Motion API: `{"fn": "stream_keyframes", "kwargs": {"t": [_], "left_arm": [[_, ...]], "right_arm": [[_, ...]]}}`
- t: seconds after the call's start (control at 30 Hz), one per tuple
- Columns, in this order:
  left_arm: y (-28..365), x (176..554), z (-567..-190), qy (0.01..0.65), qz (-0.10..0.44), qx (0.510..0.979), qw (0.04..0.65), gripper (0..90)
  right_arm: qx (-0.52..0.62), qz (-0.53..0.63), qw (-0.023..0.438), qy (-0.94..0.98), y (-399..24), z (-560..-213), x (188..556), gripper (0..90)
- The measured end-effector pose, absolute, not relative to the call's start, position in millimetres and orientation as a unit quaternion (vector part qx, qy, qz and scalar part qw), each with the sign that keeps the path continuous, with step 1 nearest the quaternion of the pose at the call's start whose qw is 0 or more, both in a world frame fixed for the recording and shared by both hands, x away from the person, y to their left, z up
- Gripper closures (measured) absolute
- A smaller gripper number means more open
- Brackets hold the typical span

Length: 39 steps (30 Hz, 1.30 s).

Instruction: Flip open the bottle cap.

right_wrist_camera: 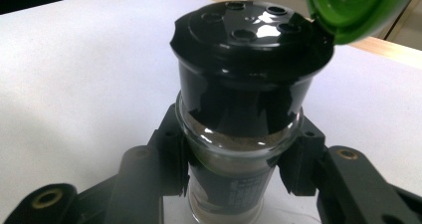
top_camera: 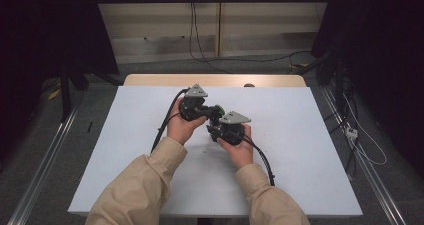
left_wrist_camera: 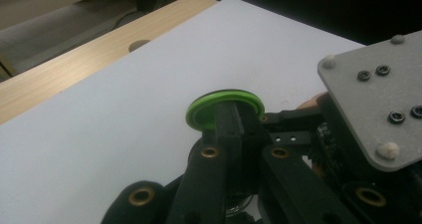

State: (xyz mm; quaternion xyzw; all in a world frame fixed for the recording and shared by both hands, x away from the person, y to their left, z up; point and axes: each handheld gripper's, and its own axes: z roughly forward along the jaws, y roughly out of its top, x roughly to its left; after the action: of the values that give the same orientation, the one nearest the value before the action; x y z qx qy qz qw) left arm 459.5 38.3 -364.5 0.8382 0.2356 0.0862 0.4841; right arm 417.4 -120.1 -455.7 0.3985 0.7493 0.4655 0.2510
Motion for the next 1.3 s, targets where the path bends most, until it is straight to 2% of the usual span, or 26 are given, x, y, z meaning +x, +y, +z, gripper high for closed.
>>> {"fn": "stream_keyframes", "kwargs": {"t": [0.87, 0.97, 1.03, 1.17, 1.3], "left_arm": [[43.3, 461.4, -361.5, 0.245, 0.072, 0.833, 0.491, 90.0], [45.8, 460.9, -361.2, 0.247, 0.068, 0.832, 0.492, 89.7], [47.1, 459.9, -361.4, 0.251, 0.068, 0.830, 0.493, 85.5], [51.3, 457.4, -362.4, 0.255, 0.064, 0.827, 0.497, 76.2], [58.0, 453.9, -365.3, 0.261, 0.051, 0.826, 0.498, 66.4]], "right_arm": [[0.402, 0.464, 0.248, 0.749, -120.5, -454.9, 417.8, 52.9], [0.407, 0.460, 0.248, 0.749, -121.4, -454.8, 417.7, 45.1], [0.415, 0.457, 0.245, 0.748, -123.3, -454.9, 417.8, 36.9], [0.422, 0.456, 0.232, 0.748, -127.0, -451.9, 415.8, 26.5], [0.417, 0.450, 0.223, 0.757, -129.3, -447.8, 411.5, 21.5]]}}
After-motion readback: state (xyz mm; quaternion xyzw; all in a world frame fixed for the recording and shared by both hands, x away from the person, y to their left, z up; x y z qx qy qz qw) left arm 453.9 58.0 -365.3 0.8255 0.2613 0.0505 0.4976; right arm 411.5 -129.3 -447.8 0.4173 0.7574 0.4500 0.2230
